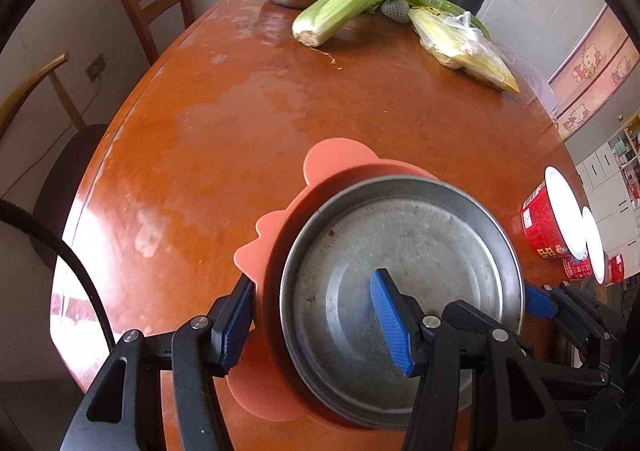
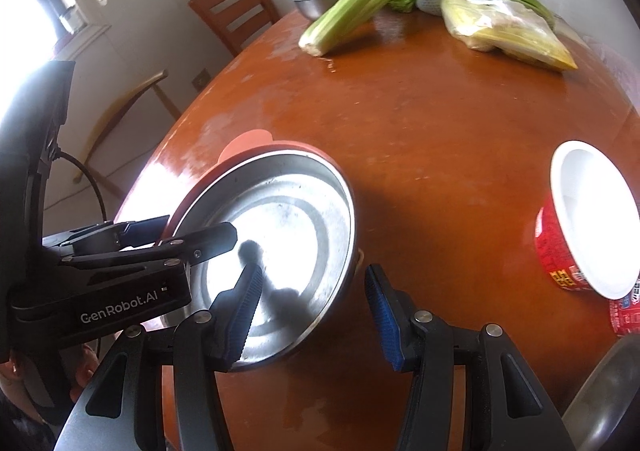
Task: Organize plates and bowls
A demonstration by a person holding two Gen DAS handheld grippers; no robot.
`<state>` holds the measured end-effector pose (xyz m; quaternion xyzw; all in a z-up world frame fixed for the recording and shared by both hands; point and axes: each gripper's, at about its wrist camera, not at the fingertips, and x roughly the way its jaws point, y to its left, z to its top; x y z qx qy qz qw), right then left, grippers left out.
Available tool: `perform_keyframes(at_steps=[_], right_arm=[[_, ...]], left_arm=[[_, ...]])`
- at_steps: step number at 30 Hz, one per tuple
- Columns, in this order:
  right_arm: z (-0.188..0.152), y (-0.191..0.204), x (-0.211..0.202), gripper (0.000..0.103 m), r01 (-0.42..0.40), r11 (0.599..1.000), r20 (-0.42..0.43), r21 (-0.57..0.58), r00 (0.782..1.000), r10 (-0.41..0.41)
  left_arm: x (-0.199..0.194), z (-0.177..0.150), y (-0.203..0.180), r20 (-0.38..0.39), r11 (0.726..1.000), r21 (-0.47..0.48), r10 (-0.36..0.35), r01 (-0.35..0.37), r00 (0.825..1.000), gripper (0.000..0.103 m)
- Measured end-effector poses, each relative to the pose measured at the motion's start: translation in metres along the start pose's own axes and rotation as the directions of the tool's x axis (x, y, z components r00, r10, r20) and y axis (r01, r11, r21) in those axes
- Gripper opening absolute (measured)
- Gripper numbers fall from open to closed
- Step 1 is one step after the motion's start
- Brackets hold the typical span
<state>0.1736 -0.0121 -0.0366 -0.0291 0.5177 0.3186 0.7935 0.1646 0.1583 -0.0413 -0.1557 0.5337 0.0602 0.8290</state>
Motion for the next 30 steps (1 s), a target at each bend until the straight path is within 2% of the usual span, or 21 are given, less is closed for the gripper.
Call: perform_keyframes(at_steps=[11,18,24,30], right_arm=[[0.000,-0.012,-0.003,0.055,0.024,0.999,0.014,0.047,1.000,-0.025],[0.001,-0.019,-0.022,0.055,0.061,0.995,0.091,0.085,0.993,-0.069],[-0.004,-0.016,-0.058,0.055,0.126,0.990,0.199,0.060,0.971,-0.135],[-0.013,-0.024,-0.095,0.059,0.136,0.988,0.284,0.066,0.947,-0.150]], left_arm=[[0.005,0.010,-0.007,-0.006,1.000,0.018,-0.007,0.008,1.000,0.057],[-0.027,0.007,0.006,0.073,1.000,-0.007,0.030,-0.030,0.997,0.057],[-0.049,0.003,0.002,0.124,1.000,-0.013,0.029,-0.027,0.992,0.057],[-0.065,-0.006,-0.025,0.159,0.999,0.031,0.011,-0.016,0.987,0.058]])
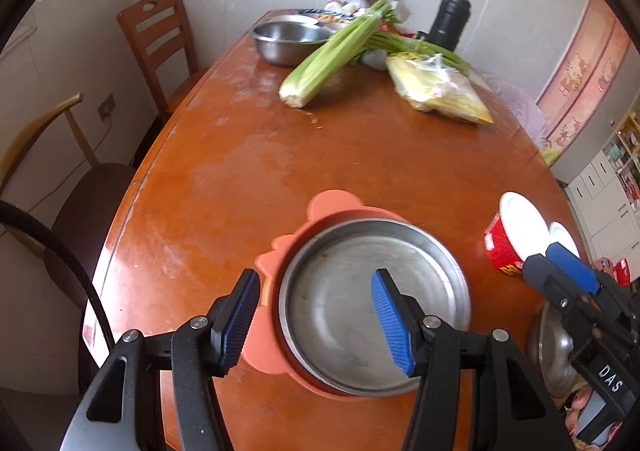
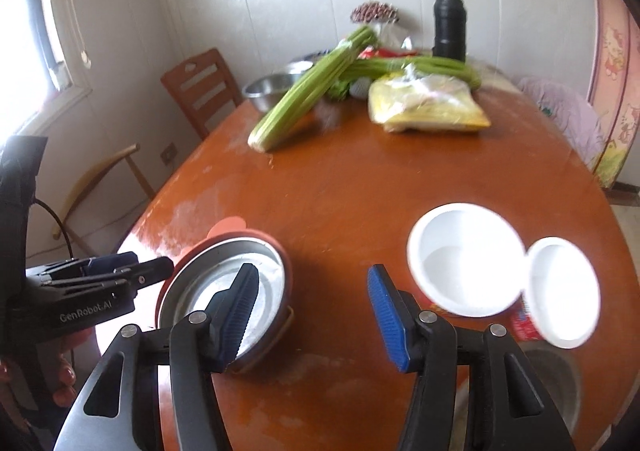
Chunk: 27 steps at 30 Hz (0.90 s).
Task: Organize plates and bowls
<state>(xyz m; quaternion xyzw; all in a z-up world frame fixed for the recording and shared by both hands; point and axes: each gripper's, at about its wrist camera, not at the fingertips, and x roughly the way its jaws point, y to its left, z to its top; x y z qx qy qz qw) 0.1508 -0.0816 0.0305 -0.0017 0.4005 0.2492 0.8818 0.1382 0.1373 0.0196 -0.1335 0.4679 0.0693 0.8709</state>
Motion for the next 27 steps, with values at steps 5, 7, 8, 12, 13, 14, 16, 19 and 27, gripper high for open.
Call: perform_keyframes(at_steps=[5,7,8,12,13,14,16,19,27], right_arm=[[-0.004,-0.021,-0.027,0.061,0.005,1.000,0.049,0.017,0.999,-0.006],[-0.007,-0.034,-0.039,0.062,0.018,1.000,0.068,0.021,0.997,-0.020],[-0.008,-0.040,-0.044,0.062,0.023,0.999,0.077,0.024,0.997,-0.024],[-0.016,-0.067,-0.065,0.063,0.037,0.998,0.107,0.051,0.993,-0.042],[-0.018,-0.074,-0.070,0.063,0.038,0.998,0.110,0.059,0.993,-0.044],[-0.019,-0.082,-0.074,0.064,0.041,0.997,0.114,0.067,0.992,-0.048],[-0.023,-0.097,-0.084,0.064,0.055,0.995,0.125,0.078,0.990,-0.065],[-0.028,-0.117,-0.094,0.064,0.064,0.993,0.132,0.095,0.988,-0.076],[-0.043,-0.166,-0.112,0.064,0.077,0.987,0.108,0.139,0.990,-0.093]], left_arm=[[-0.011,-0.004,-0.030,0.030,0.999,0.033,-0.026,0.025,0.999,0.058],[-0.014,-0.005,-0.048,0.041,0.998,0.052,-0.039,0.037,0.998,0.058],[-0.015,-0.006,-0.054,0.044,0.997,0.060,-0.044,0.041,0.998,0.058],[-0.018,-0.010,-0.087,0.051,0.993,0.099,-0.062,0.057,0.997,0.058],[-0.018,-0.011,-0.096,0.051,0.992,0.110,-0.066,0.060,0.997,0.058],[-0.018,-0.012,-0.104,0.051,0.991,0.118,-0.068,0.062,0.996,0.058],[-0.018,-0.015,-0.120,0.052,0.988,0.137,-0.073,0.065,0.996,0.058],[-0.017,-0.019,-0.142,0.049,0.986,0.153,-0.079,0.071,0.996,0.058],[-0.011,-0.030,-0.187,0.038,0.976,0.197,-0.099,0.089,0.994,0.058]])
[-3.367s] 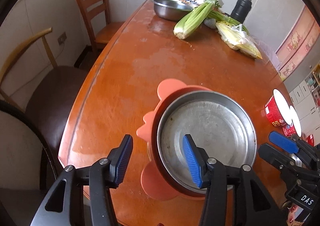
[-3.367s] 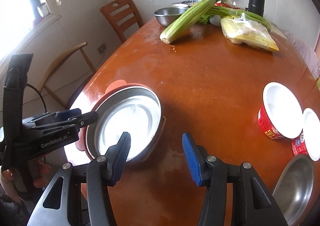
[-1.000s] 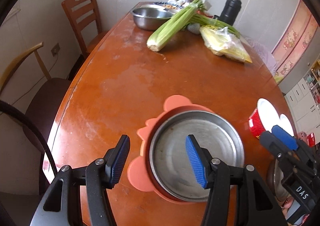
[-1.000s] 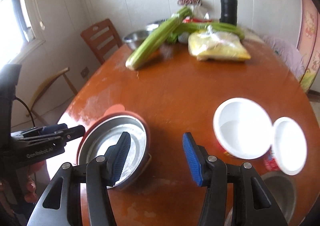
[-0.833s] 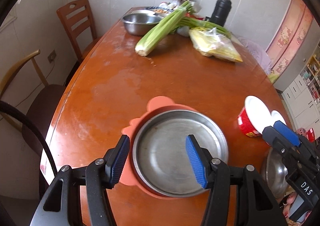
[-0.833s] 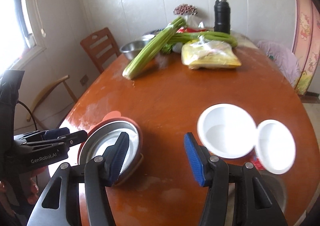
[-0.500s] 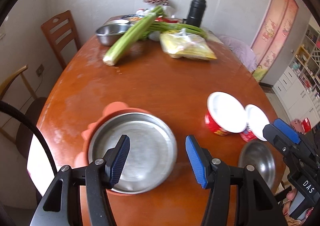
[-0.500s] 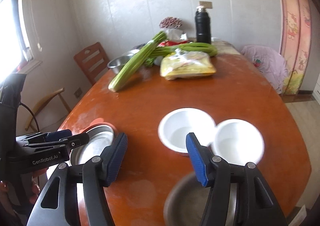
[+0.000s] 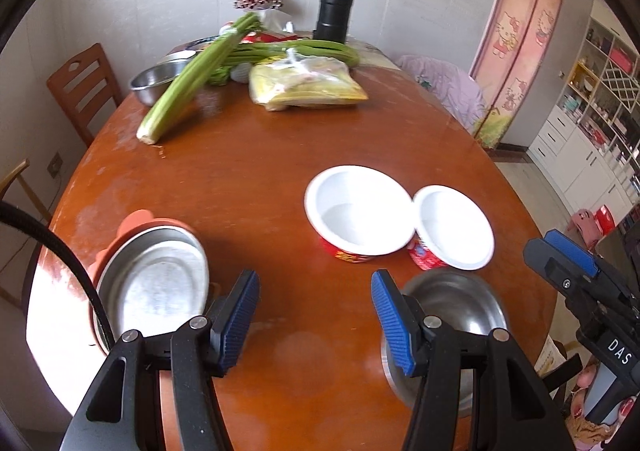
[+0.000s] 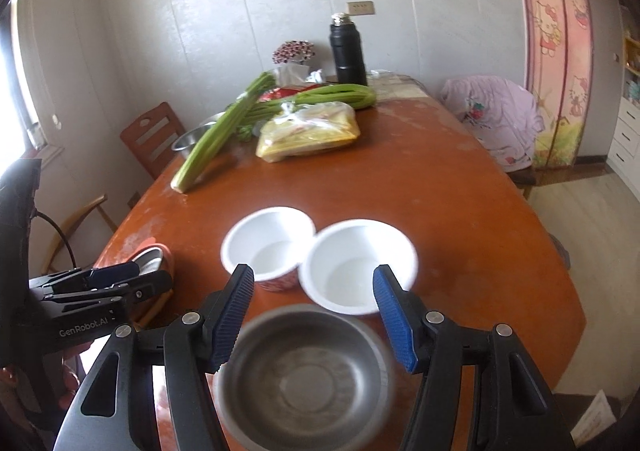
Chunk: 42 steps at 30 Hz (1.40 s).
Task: Organize plates and bowls
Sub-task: 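Grasp the rim of the large steel bowl with the left gripper, then lift and carry the steel bowl toward the plate stack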
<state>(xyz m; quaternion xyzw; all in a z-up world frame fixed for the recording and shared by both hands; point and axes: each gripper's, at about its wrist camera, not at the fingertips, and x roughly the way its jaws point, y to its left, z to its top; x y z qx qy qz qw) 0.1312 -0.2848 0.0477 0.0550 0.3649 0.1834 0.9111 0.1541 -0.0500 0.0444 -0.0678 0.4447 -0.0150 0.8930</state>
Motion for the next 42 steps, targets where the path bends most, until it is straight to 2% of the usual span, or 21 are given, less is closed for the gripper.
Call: perform_keyframes(at_steps=[6,13,23,25,29,32,33,36,38,42], right_arm=[[-0.012,-0.029,-0.009,0.064,0.025,0.999,-0.025,0.031,0.999,-0.025],[-0.033,-0.040,-0.006,0.064,0.039,0.999,-0.091,0.029,0.995,-0.036],[-0.064,-0.032,0.027,0.064,0.030,1.000,-0.226,0.008,0.974,-0.027],[-0.069,-0.032,0.032,0.064,0.034,0.999,-0.240,0.009,0.970,-0.031],[-0.076,-0.032,0.039,0.064,0.033,0.999,-0.259,0.011,0.965,-0.029],[-0.077,-0.031,0.044,0.058,0.040,0.999,-0.267,0.003,0.963,-0.038],[-0.077,-0.030,0.045,0.053,0.033,0.999,-0.269,0.000,0.963,-0.031],[-0.077,-0.027,0.048,0.049,0.019,1.000,-0.274,-0.009,0.962,-0.021],[-0.078,-0.024,0.050,0.047,0.016,1.000,-0.278,-0.021,0.960,-0.021],[-0.079,-0.020,0.050,0.047,0.016,0.999,-0.273,-0.041,0.962,-0.026]], left_arm=[[0.006,-0.005,-0.026,-0.013,0.999,0.039,-0.015,0.015,1.000,0.058],[0.017,-0.019,-0.048,-0.044,0.996,0.077,-0.047,0.050,0.998,0.058],[0.045,-0.039,-0.050,-0.120,0.995,0.065,-0.061,0.069,0.991,0.058],[0.050,-0.042,-0.050,-0.129,0.994,0.057,-0.088,0.096,0.988,0.058],[0.059,-0.045,-0.052,-0.144,0.993,0.058,-0.095,0.105,0.985,0.058],[0.063,-0.047,-0.053,-0.151,0.991,0.061,-0.106,0.117,0.983,0.058],[0.065,-0.047,-0.053,-0.157,0.991,0.060,-0.110,0.120,0.982,0.056],[0.070,-0.047,-0.055,-0.174,0.989,0.059,-0.123,0.135,0.977,0.051],[0.072,-0.048,-0.056,-0.186,0.987,0.059,-0.138,0.151,0.973,0.046],[0.073,-0.047,-0.056,-0.186,0.989,0.059,-0.124,0.137,0.975,0.042]])
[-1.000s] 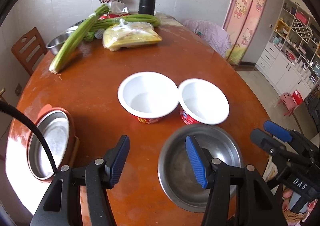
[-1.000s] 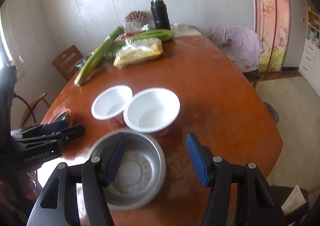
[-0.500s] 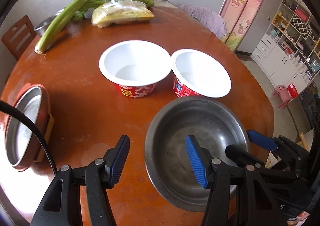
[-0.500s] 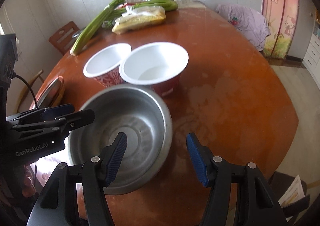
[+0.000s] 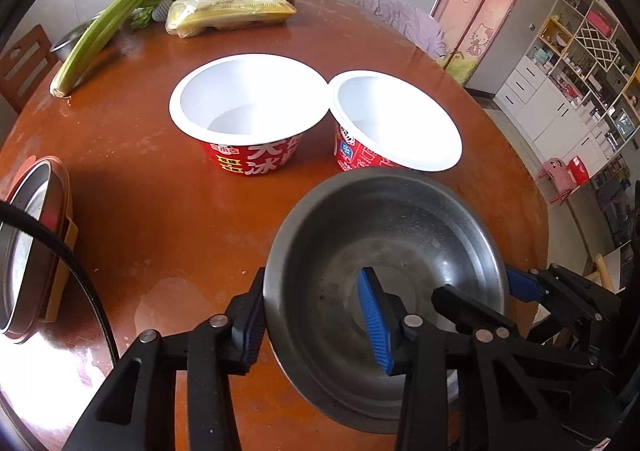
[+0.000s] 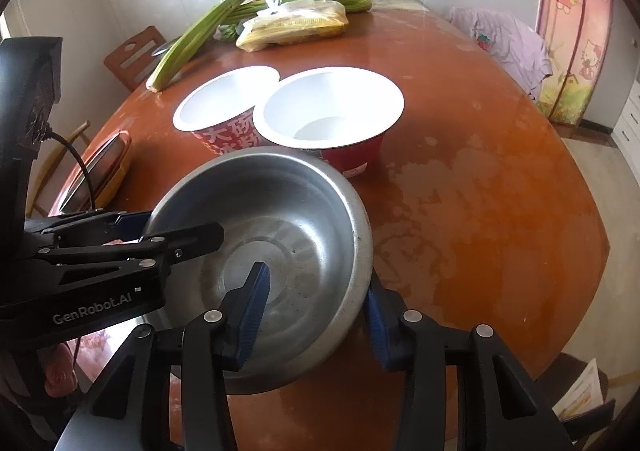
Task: Organize plates and bowls
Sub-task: 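Lift and carry the steel bowl toward the plate stack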
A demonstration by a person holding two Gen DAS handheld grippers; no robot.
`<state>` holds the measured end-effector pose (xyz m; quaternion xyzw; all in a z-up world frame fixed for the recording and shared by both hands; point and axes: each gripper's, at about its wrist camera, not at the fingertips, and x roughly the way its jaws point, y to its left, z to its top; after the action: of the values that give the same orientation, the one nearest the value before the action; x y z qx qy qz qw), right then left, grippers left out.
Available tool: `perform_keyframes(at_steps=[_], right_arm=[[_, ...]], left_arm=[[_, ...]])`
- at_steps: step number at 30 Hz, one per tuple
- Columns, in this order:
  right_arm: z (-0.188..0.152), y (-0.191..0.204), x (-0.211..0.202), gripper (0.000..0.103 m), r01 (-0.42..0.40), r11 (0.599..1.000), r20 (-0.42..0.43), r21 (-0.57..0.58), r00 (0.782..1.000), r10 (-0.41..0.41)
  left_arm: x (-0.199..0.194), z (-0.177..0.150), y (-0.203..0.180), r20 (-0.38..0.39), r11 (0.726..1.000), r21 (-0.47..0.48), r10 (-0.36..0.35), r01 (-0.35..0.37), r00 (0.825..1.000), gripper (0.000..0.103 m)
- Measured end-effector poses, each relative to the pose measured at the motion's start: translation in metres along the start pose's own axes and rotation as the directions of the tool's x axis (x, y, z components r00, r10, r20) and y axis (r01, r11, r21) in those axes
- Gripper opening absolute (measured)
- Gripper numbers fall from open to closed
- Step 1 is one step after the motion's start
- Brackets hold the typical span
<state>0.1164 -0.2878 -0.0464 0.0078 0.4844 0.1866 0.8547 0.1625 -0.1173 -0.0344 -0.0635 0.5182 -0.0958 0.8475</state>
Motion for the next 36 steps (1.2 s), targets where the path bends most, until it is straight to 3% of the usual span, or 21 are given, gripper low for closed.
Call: perform_keyframes(at_steps=[9,22,36], right_arm=[[0.000,0.006,-0.009,0.047,-0.010,1.000,0.009,-0.006,1.000,0.010],[0.003,0.049,-0.021,0.048,-0.060,0.995,0.033,-0.077,0.997,0.063],[-0.002,0.080,-0.004,0.049,-0.067,0.990,0.000,-0.123,0.998,0.067]], left_arm=[[-0.011,-0.001,0.003,0.010,1.000,-0.010,-0.003,0.003,1.000,0.042],[-0.048,-0.018,0.037,0.064,0.997,-0.066,0.035,-0.031,0.997,0.042],[-0.046,-0.033,0.062,0.050,0.994,-0.101,0.053,-0.048,0.997,0.042]])
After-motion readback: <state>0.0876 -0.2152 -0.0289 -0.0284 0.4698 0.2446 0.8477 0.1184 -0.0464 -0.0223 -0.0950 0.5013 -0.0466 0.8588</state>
